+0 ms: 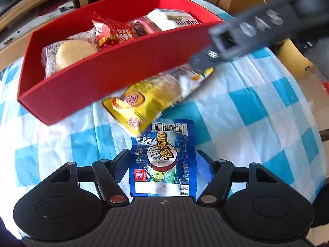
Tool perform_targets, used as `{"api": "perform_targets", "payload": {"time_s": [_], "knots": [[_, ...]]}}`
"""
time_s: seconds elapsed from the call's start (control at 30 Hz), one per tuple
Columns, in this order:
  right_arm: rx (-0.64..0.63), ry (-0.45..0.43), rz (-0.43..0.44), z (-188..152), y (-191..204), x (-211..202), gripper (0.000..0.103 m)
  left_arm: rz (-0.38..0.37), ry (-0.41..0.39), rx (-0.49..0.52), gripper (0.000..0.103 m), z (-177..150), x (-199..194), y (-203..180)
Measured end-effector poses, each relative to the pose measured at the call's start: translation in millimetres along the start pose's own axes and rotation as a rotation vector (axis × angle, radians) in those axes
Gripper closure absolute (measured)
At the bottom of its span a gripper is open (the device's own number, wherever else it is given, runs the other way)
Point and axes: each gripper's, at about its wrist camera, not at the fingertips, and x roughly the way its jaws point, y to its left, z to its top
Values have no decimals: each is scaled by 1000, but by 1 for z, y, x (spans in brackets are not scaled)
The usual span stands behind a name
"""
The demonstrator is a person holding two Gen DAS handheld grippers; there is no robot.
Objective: Organize snacks
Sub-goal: 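Move the left tool to the blue sausage packet while the right tool reaches the yellow pouch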
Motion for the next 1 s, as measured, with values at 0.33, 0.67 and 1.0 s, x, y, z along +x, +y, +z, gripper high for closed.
{"api": "perform_targets", "payload": {"time_s": [0.33, 0.67, 1.0], "knots": [[-151, 37, 115, 13, 66, 30, 17, -47, -6, -67, 29, -30, -21, 18], [-300, 69, 144, 10, 108, 69, 15, -115, 1, -115, 28, -35, -27, 34], [-211, 241, 155, -24, 57, 32, 15, -139, 25, -98, 28, -46, -36, 30]]}}
